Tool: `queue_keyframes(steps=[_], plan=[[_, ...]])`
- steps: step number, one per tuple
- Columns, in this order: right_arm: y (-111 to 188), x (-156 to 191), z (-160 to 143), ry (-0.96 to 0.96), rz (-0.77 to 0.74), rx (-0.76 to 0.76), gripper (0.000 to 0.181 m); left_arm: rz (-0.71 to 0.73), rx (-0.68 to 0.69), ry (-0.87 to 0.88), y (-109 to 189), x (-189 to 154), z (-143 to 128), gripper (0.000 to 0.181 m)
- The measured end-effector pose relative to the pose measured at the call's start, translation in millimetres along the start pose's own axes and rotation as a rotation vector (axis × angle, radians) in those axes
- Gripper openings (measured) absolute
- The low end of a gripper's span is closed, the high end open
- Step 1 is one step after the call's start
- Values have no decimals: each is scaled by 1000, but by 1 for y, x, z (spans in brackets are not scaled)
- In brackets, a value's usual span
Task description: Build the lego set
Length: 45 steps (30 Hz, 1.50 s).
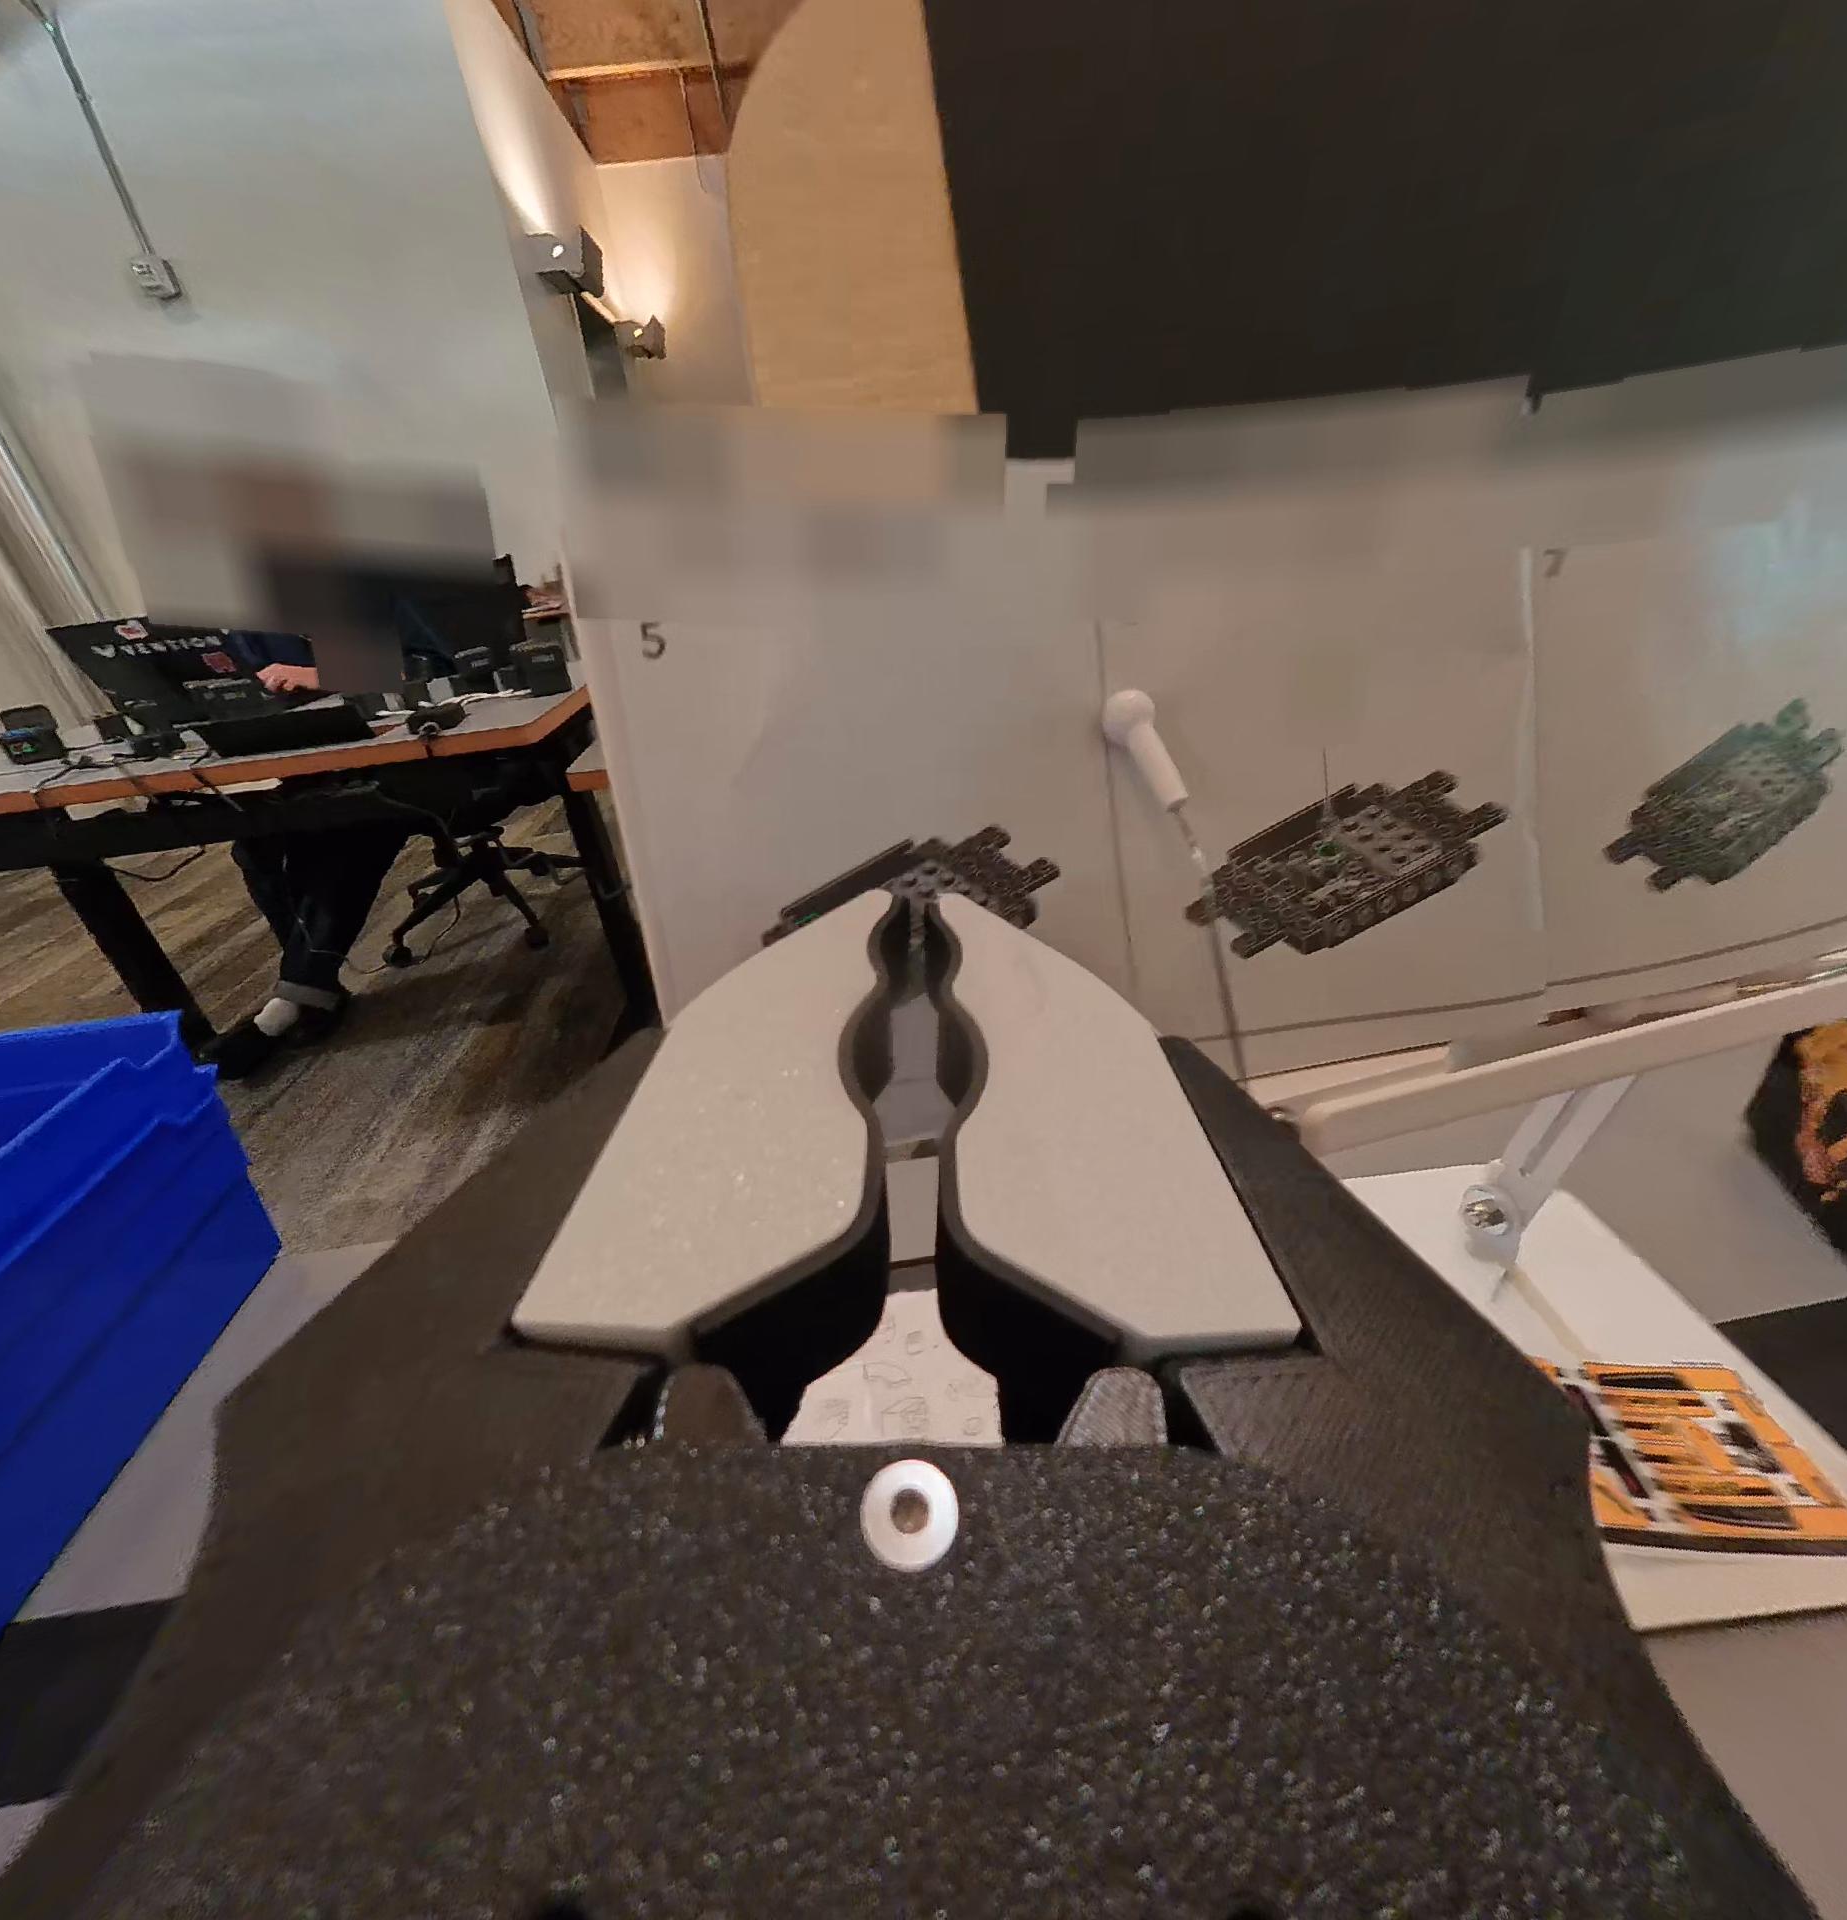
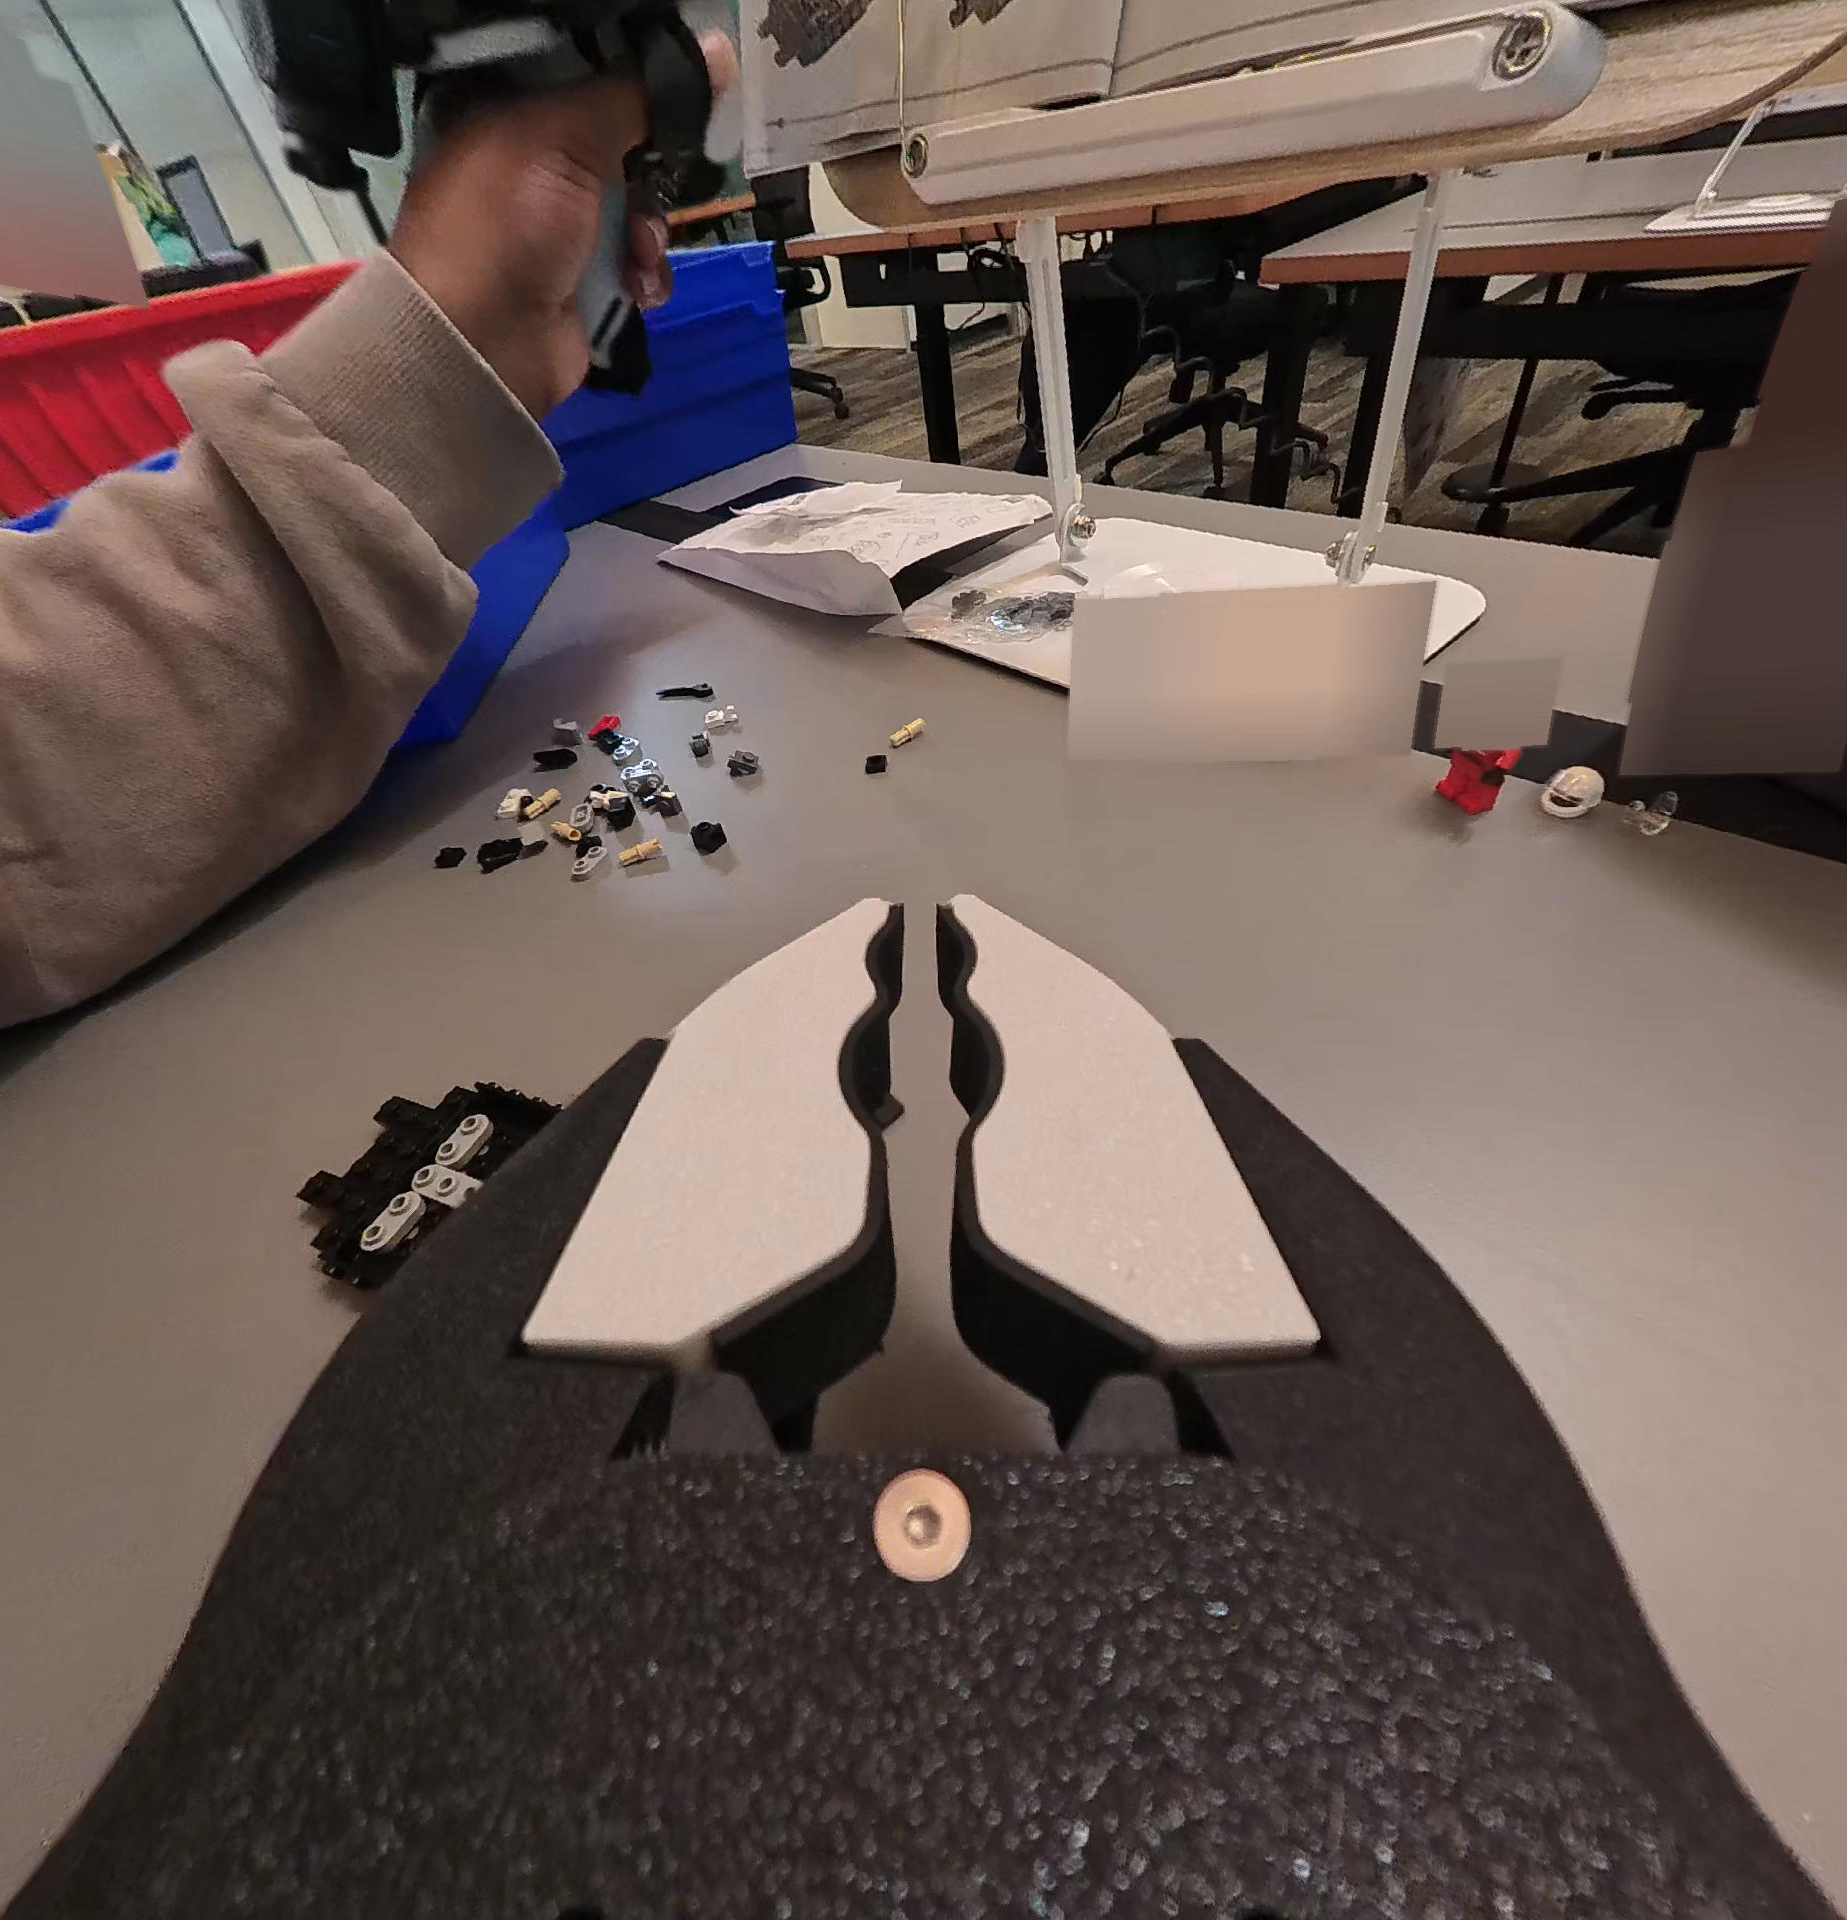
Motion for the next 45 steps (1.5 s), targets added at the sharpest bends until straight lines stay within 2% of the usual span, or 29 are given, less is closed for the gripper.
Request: queue_keyframes(steps=[3, 5, 8, 11, 14, 19, 24, 30, 33, 37, 40, 45], plan=[[-1, -7, -1, 70, -38, 25, 6, -136, -27, 40, 15, -29, 22, 0], [-3, -9, -5, 131, -30, 83, 8, -325, -45, 47, 28, -67, 38, 0], [-8, 4, -20, 260, 90, 255, 18, -531, -52, -45, 58, -110, 52, 0], [-9, 11, -33, 436, 163, 396, 22, -663, -16, -98, 100, -132, 48, 1], [-11, 5, -39, 537, 209, 490, 24, -768, 87, -81, 150, -143, 20, 5], [-22, -23, -39, 614, 338, 529, 21, -871, 287, -20, 233, -156, -49, 15], [-29, -37, -46, 761, 563, 630, 19, -896, 420, 60, 282, -166, -97, 18], [-39, -39, -51, 941, 765, 725, 18, -901, 455, 72, 289, -174, -120, 18], [-38, -41, -57, 971, 859, 804, 17, -917, 464, 89, 288, -178, -127, 18], [-38, -36, -58, 979, 926, 827, 12, -933, 450, 83, 289, -178, -130, 17], [-38, -35, -59, 970, 904, 816, 9, -940, 451, 88, 289, -179, -130, 16], [-31, -32, -60, 772, 699, 821, 6, -956, 462, 17, 295, -183, -134, 18]])
Point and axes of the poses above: each gripper's, where its closed fingertips meet, y back along the fingers, z out of its top, x = y × z across the jaws, the point moved 1 cm from there along y, back along the fingers, and after that the axes turned 1 degree about z, right-handed, at the moved point
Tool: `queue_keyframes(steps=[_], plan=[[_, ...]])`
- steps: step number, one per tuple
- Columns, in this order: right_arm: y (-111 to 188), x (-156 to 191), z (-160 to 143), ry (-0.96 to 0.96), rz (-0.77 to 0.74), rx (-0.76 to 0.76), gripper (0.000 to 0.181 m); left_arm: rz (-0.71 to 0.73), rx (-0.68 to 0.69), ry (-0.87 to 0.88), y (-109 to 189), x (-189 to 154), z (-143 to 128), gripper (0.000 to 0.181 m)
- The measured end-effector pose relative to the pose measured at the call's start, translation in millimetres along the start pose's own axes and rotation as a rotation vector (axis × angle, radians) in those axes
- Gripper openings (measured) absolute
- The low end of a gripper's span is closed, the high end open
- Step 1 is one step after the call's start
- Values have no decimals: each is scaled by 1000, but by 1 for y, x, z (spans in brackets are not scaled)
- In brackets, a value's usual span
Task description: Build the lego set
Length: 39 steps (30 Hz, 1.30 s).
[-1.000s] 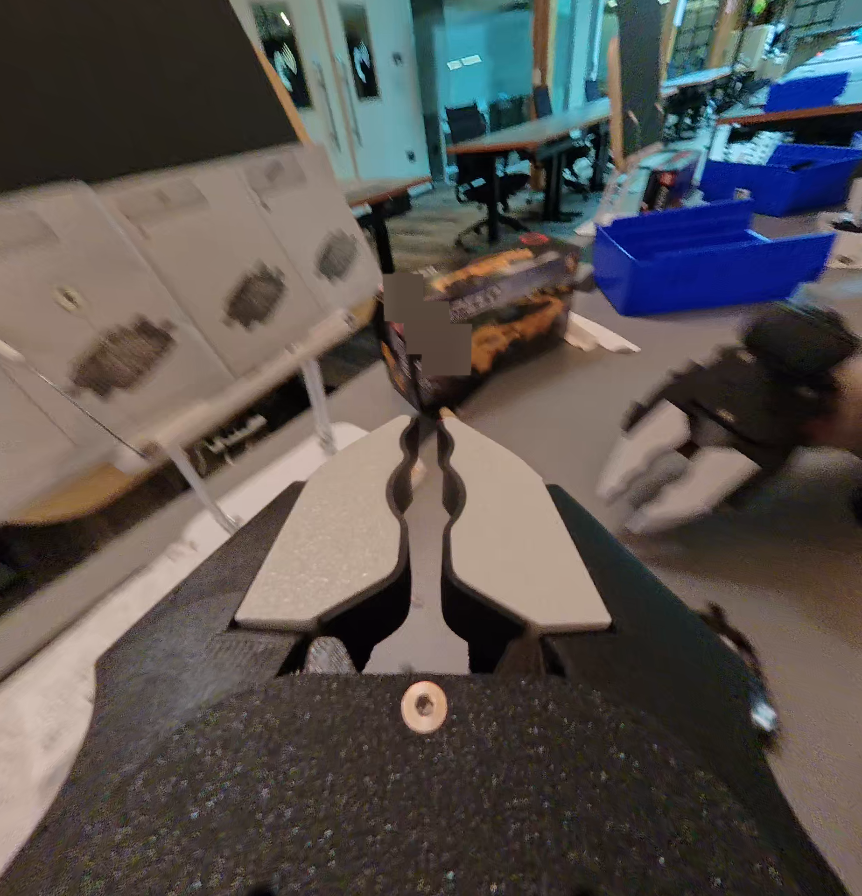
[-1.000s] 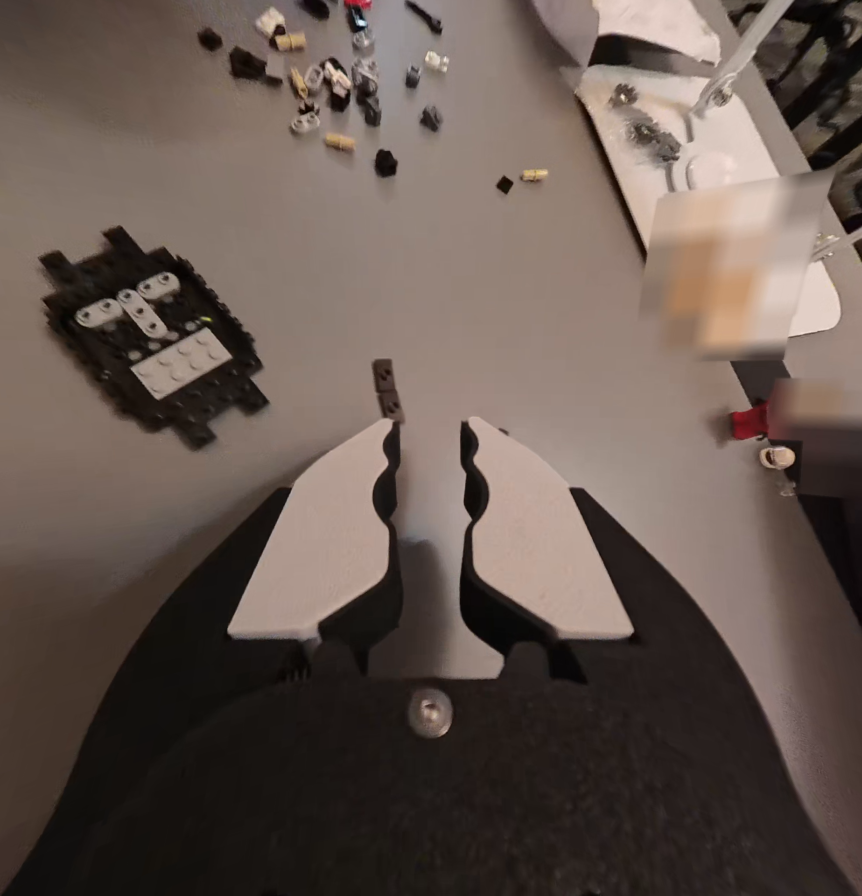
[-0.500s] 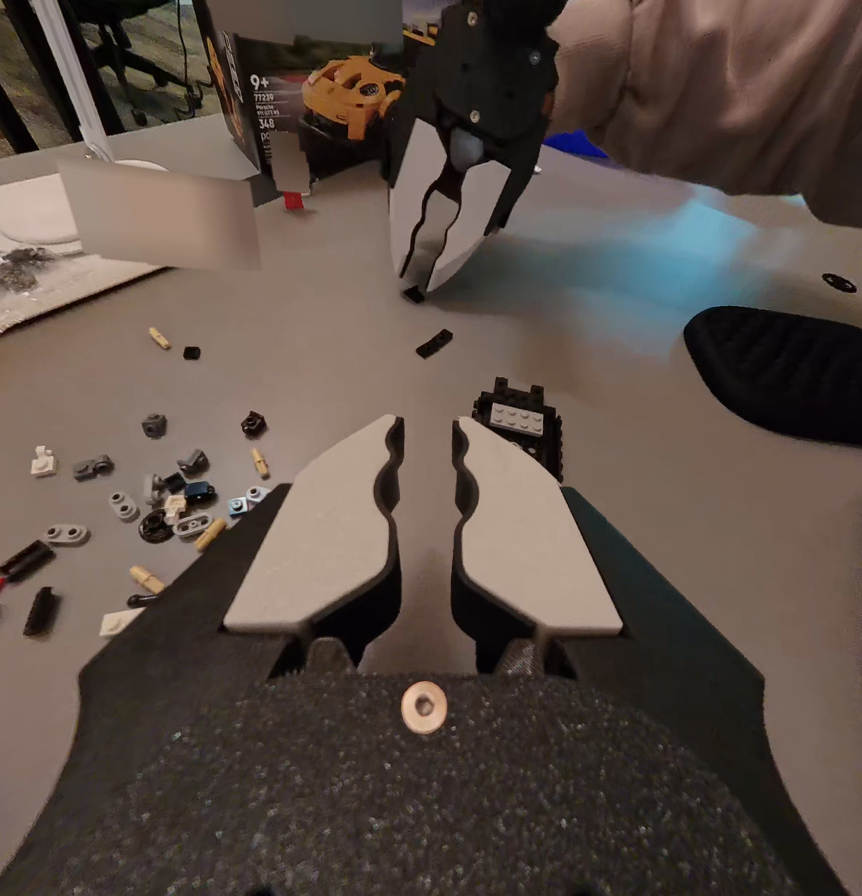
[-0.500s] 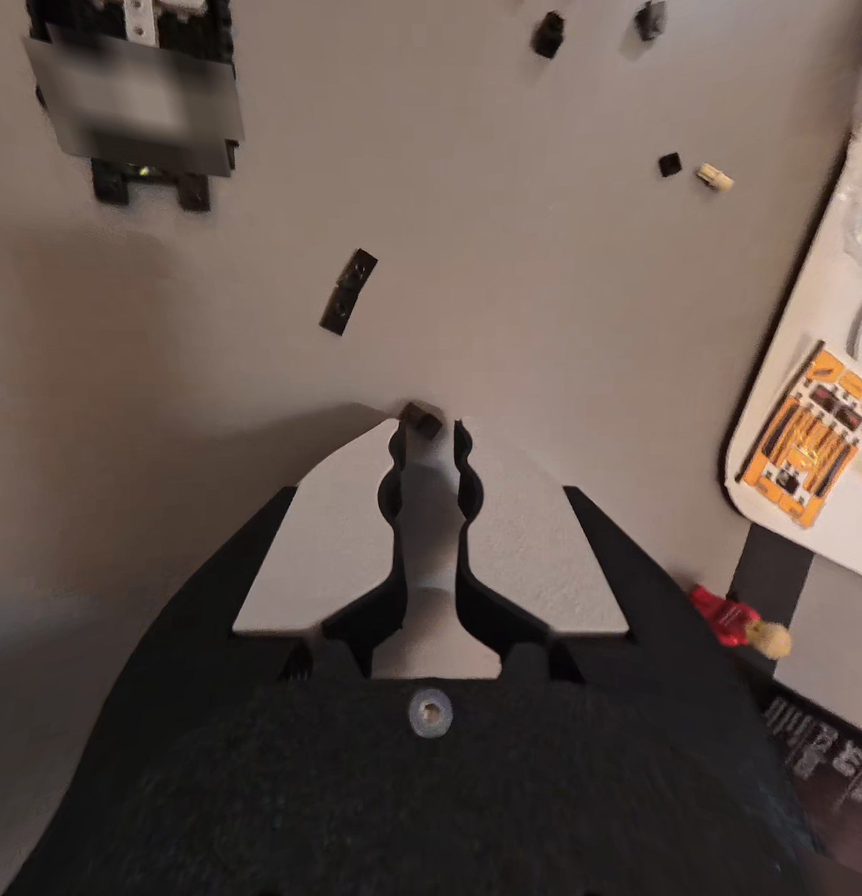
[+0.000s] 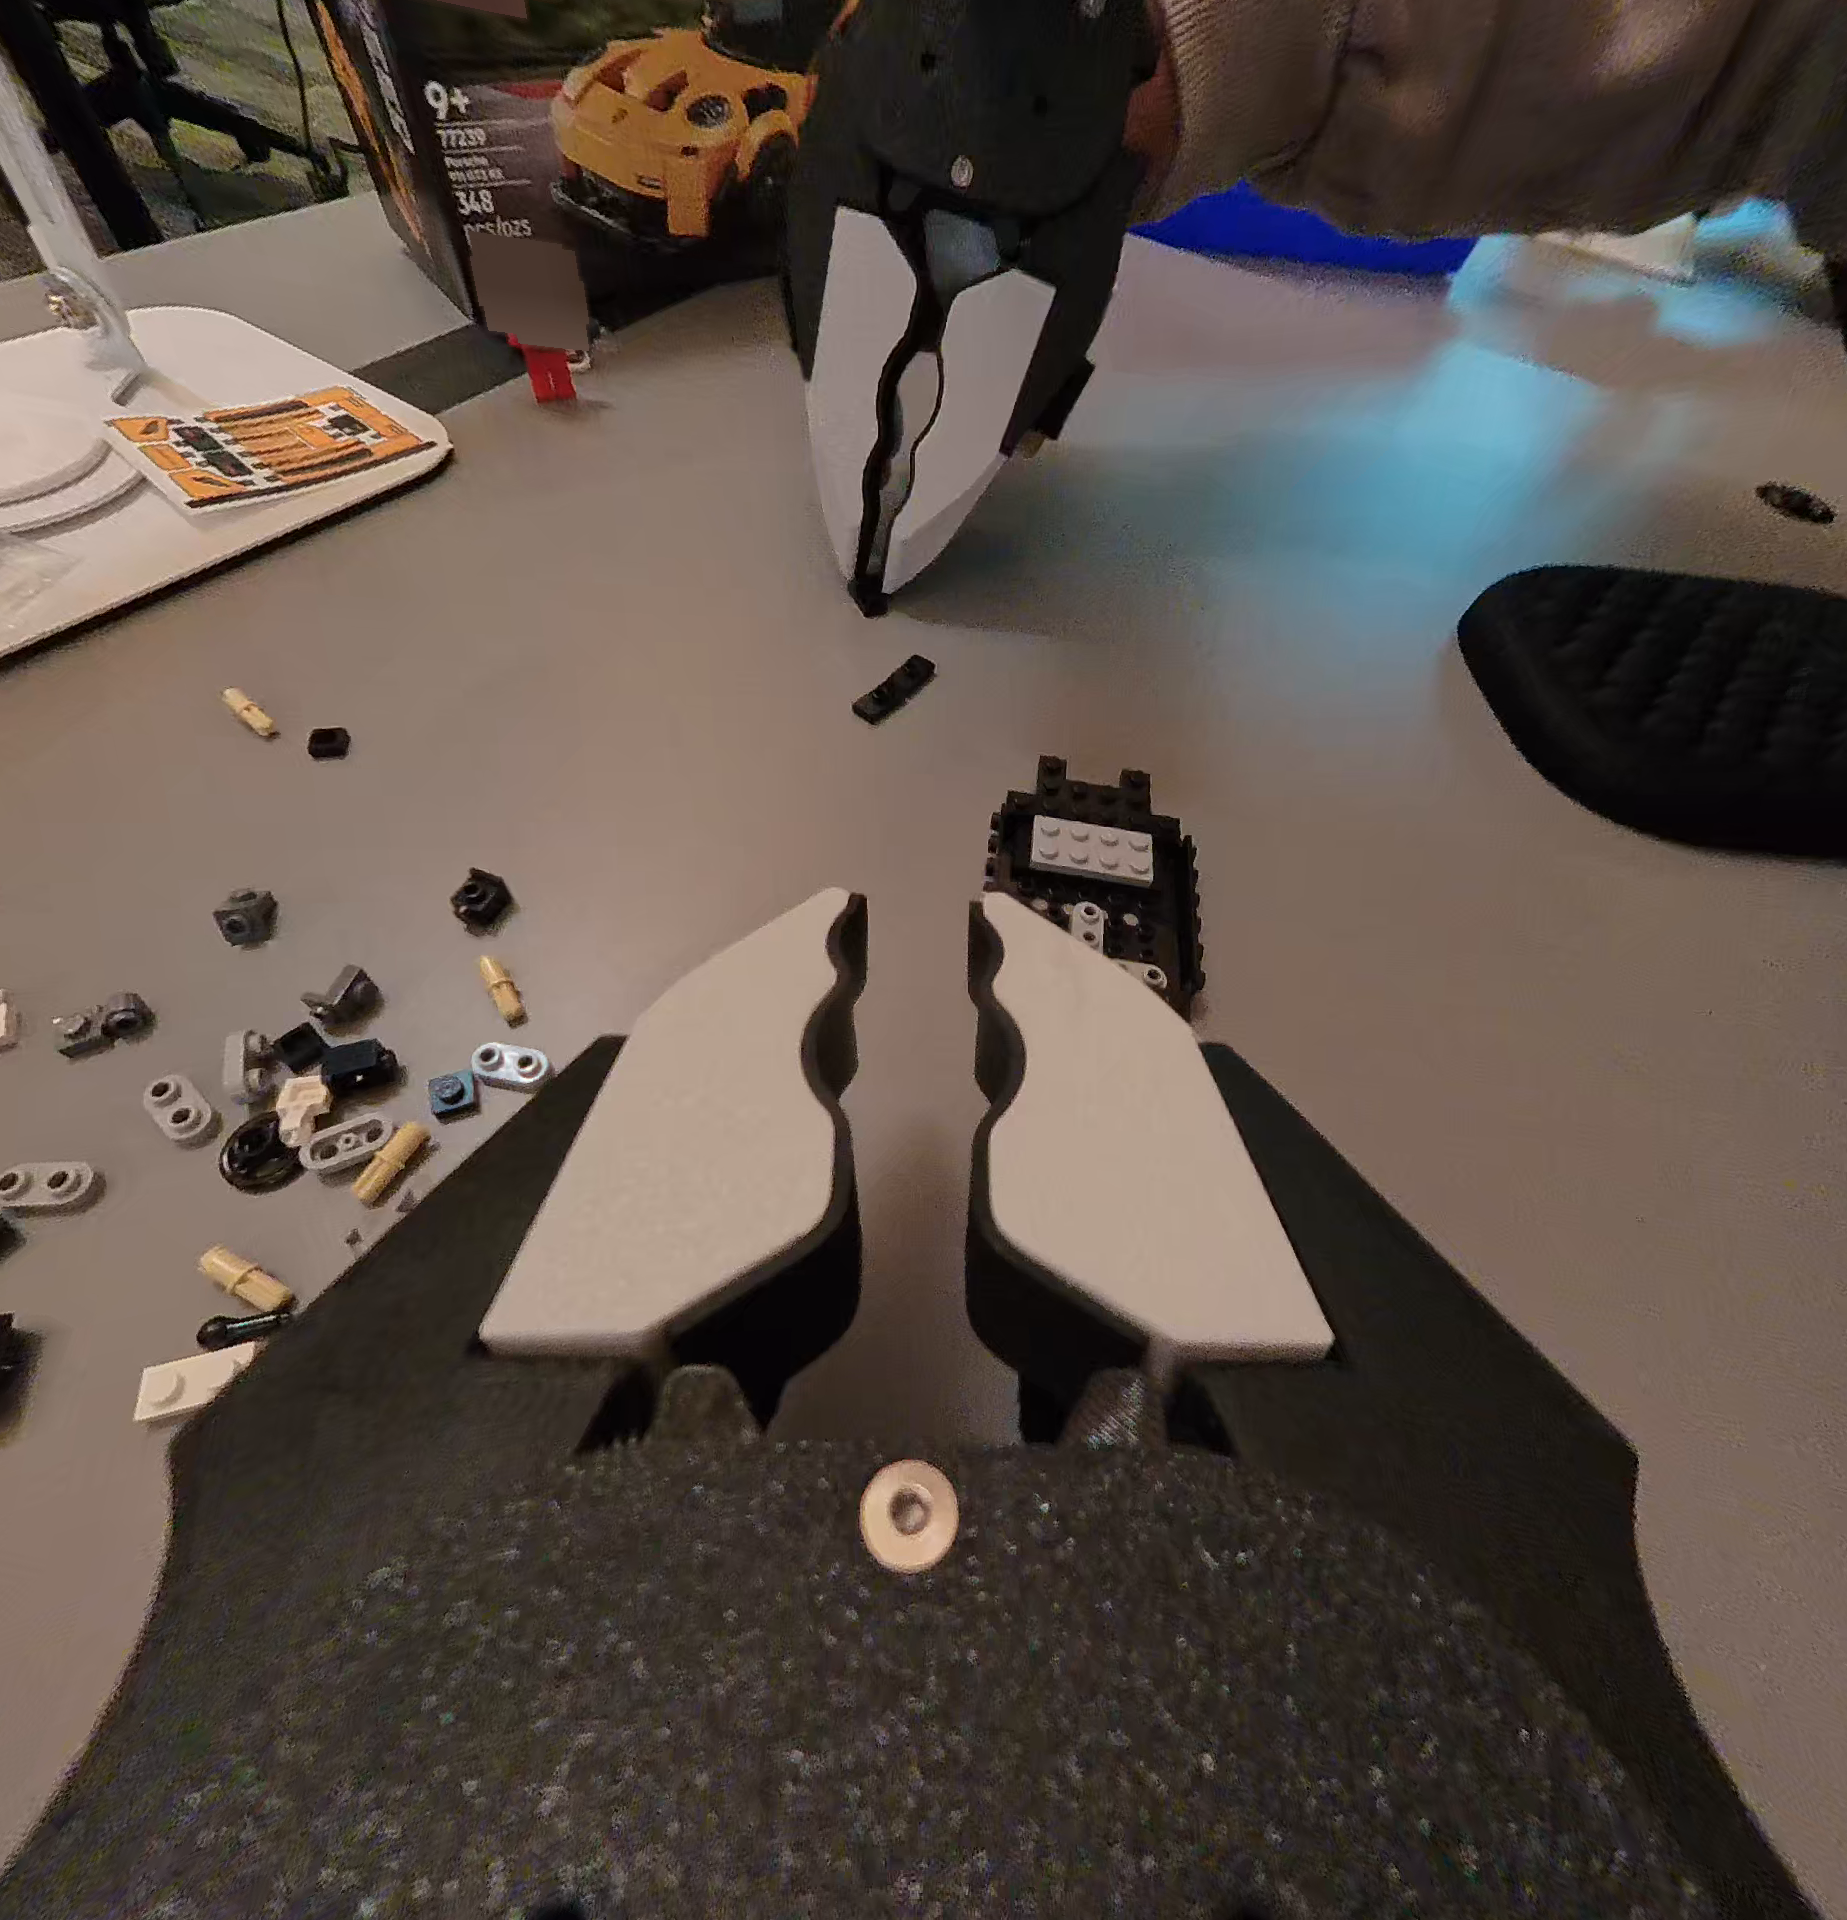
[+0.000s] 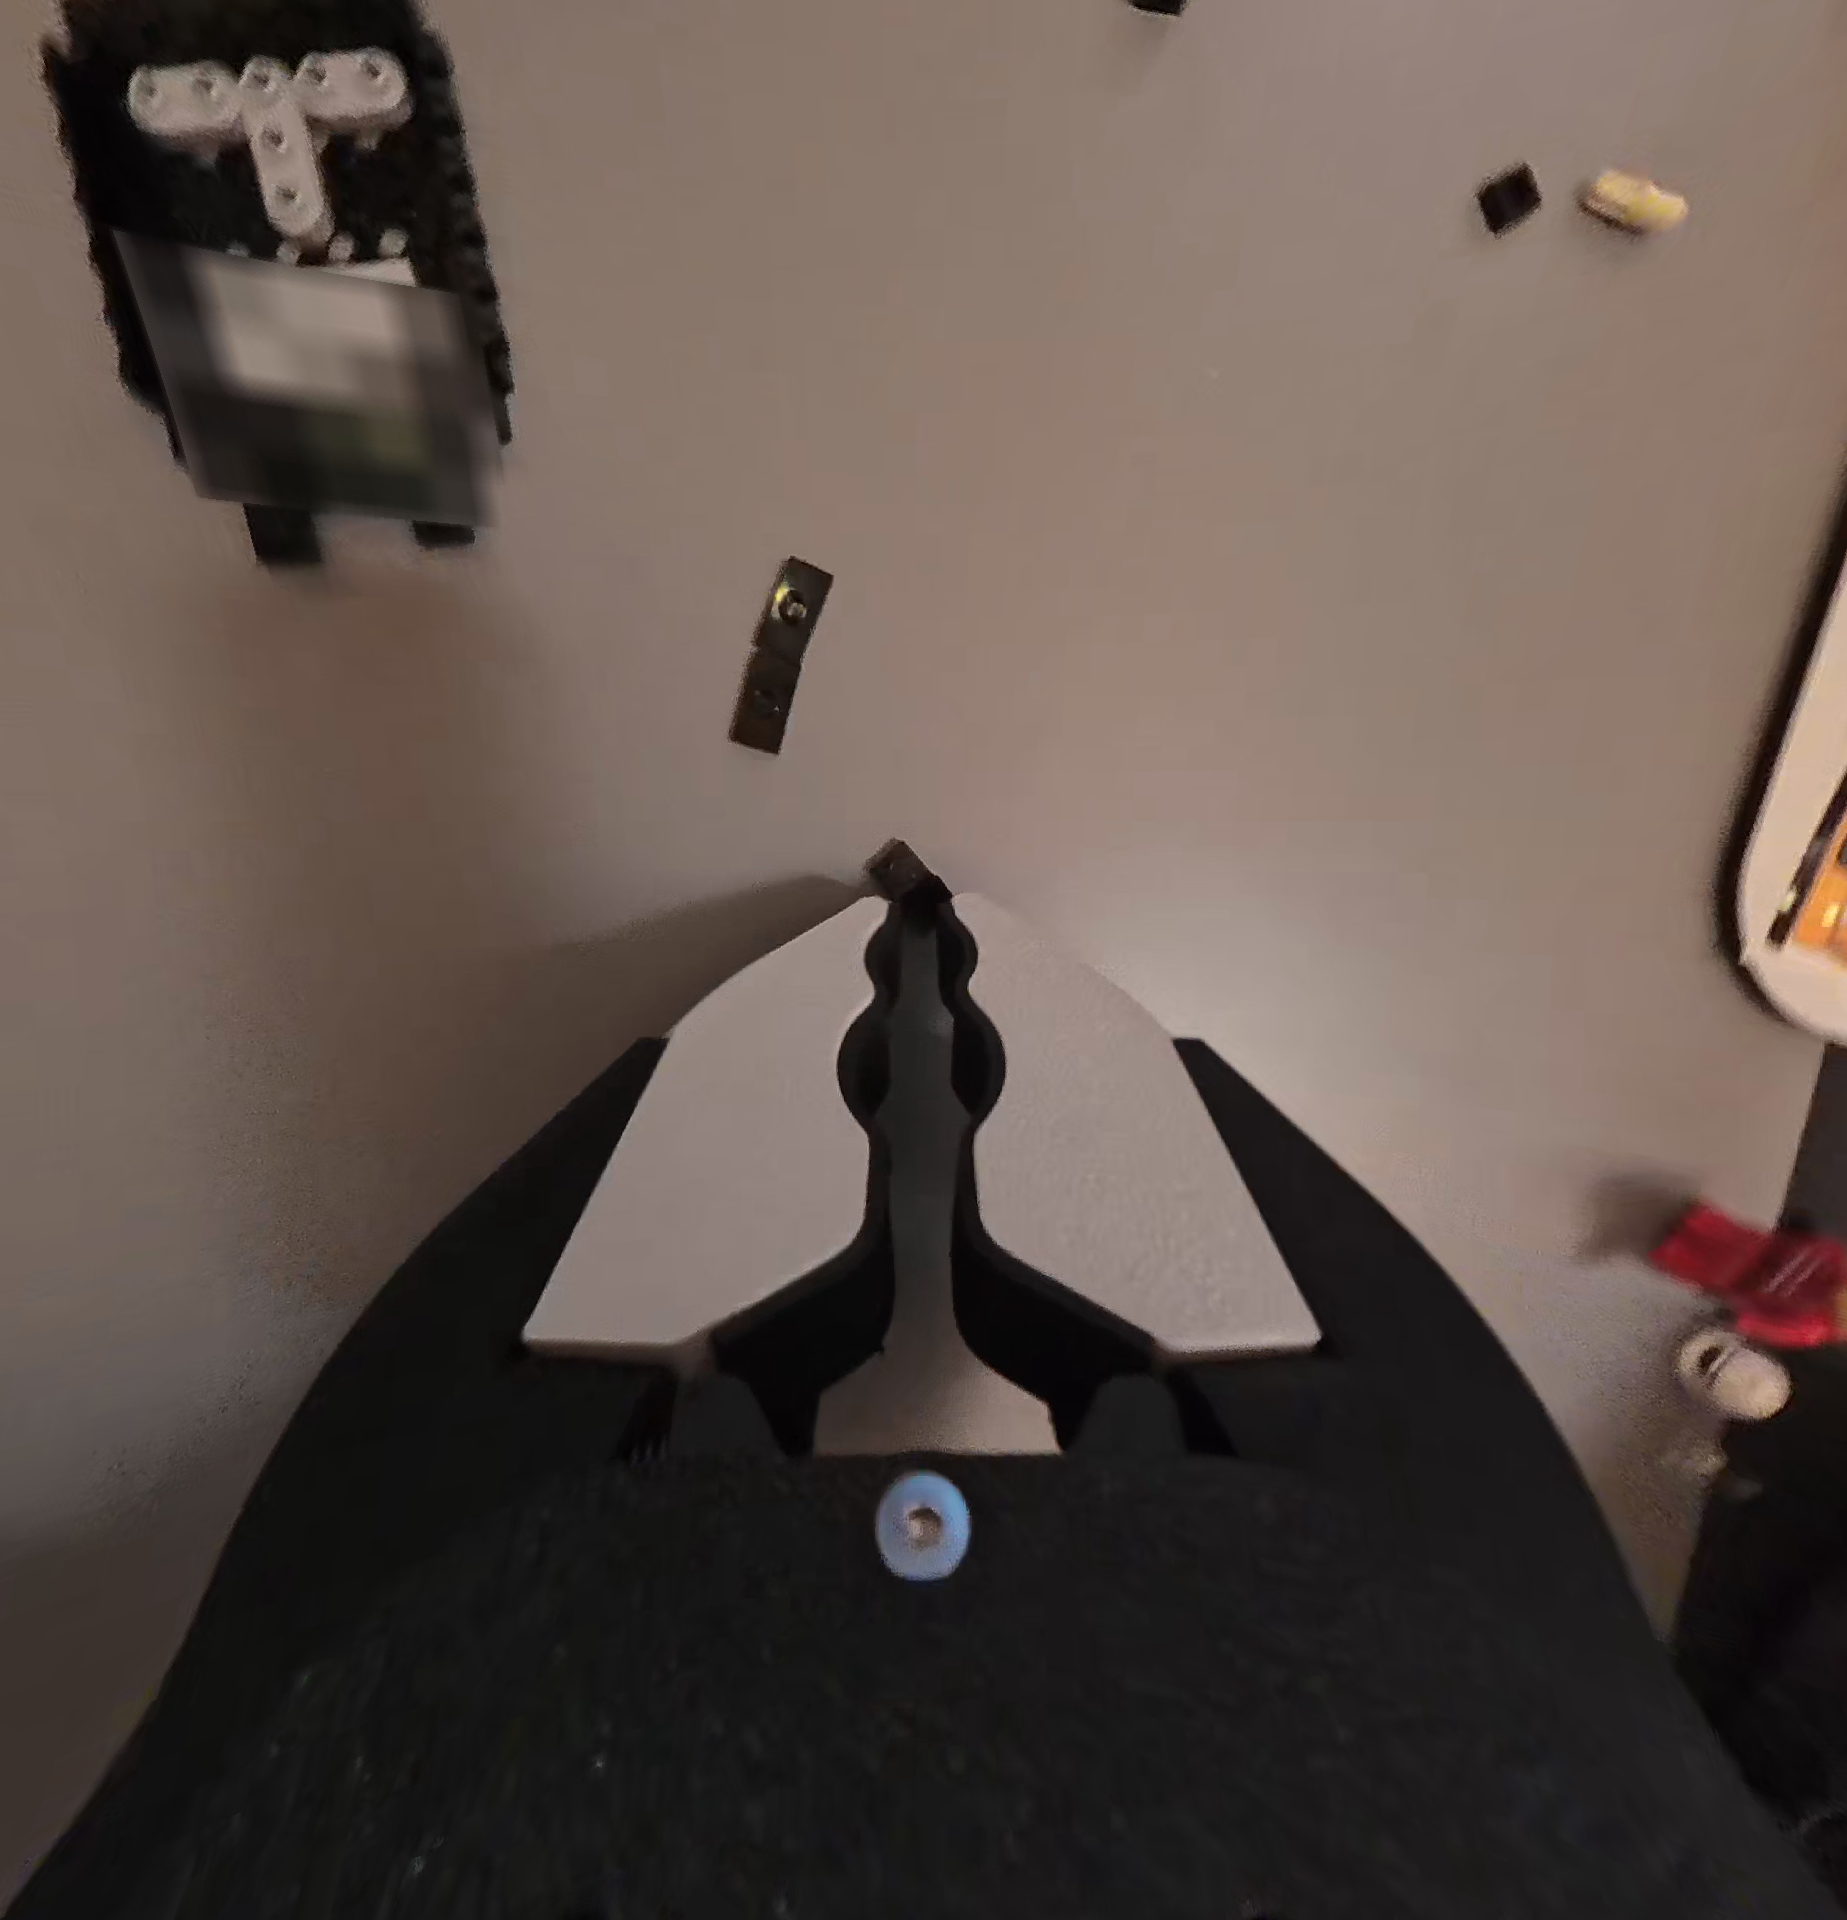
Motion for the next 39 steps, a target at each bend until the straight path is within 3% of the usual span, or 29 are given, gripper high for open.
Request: queue_keyframes(steps=[6, 11, 14, 21, 27, 31, 34, 39], plan=[[0, 33, 13, -250, -112, -59, 4, -39, 79, -88, -5, -13, -11, 28], [4, 56, 55, -274, -126, -189, 0, -99, 154, -104, -10, -25, -21, 47], [-3, 64, 70, -221, -143, -182, 0, -108, 174, -120, -12, -28, -24, 48], [-6, 23, 83, -42, -163, -175, 6, -99, 178, -113, -12, -26, -24, 45], [-41, 6, 105, -92, -16, -83, 23, -73, 140, -103, -9, -22, -20, 42], [-53, 0, 107, -86, -10, -41, 22, -79, 123, -92, -7, -22, -18, 40], [-58, 1, 109, -115, 12, -31, 8, -78, 118, -81, -7, -21, -17, 40], [-53, 13, 113, -46, 21, -68, 8, -67, 81, -68, -4, -19, -13, 40]])
Point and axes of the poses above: each gripper's, where its closed fingertips meet, y back along the fingers, z out of its top, x = y × z across the jaws, the point moved 1 cm from there along y, back along the fingers, and after that the axes turned 1 degree about z, right-handed, at the moved point
